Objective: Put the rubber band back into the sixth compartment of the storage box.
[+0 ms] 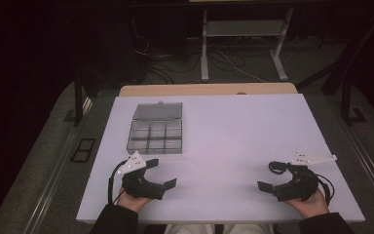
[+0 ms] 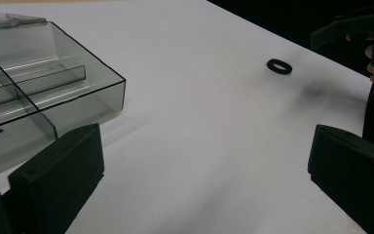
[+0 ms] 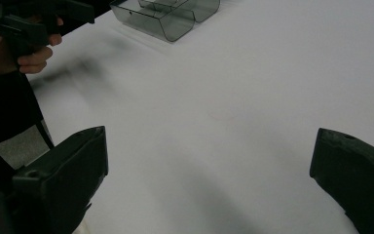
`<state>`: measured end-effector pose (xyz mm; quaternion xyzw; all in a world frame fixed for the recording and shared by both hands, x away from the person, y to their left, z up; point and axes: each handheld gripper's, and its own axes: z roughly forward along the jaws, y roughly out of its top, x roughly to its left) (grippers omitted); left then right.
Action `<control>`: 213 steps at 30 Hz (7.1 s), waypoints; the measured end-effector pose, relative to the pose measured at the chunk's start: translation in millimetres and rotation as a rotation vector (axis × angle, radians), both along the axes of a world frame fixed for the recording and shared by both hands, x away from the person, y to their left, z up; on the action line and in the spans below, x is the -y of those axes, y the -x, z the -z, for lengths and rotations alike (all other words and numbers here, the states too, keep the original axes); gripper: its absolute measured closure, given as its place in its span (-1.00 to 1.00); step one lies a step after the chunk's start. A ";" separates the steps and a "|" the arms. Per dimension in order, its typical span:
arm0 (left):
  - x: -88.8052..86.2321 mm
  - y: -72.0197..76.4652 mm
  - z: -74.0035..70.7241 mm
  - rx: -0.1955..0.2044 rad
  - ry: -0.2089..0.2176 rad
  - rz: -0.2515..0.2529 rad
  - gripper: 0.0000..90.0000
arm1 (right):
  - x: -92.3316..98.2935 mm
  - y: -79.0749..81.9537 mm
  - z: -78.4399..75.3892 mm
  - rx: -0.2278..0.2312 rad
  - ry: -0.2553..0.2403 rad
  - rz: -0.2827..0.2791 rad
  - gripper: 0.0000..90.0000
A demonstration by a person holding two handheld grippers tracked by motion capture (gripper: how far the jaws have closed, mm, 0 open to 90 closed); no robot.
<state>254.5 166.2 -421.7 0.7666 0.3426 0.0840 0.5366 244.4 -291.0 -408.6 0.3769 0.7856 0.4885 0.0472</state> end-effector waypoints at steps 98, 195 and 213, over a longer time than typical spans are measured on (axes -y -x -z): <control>-1.0 -0.4 1.9 -0.006 -0.008 -0.009 -1.00 | 55.1 -80.1 -2.1 -0.128 0.292 -0.027 -1.00; 0.4 -0.8 3.2 -0.015 -0.017 0.003 -1.00 | 31.3 -96.7 -15.9 -0.103 0.276 -0.106 0.90; 0.3 -0.8 3.1 -0.013 -0.013 0.003 -1.00 | 1.9 -106.1 -41.6 -0.054 0.287 -0.157 0.90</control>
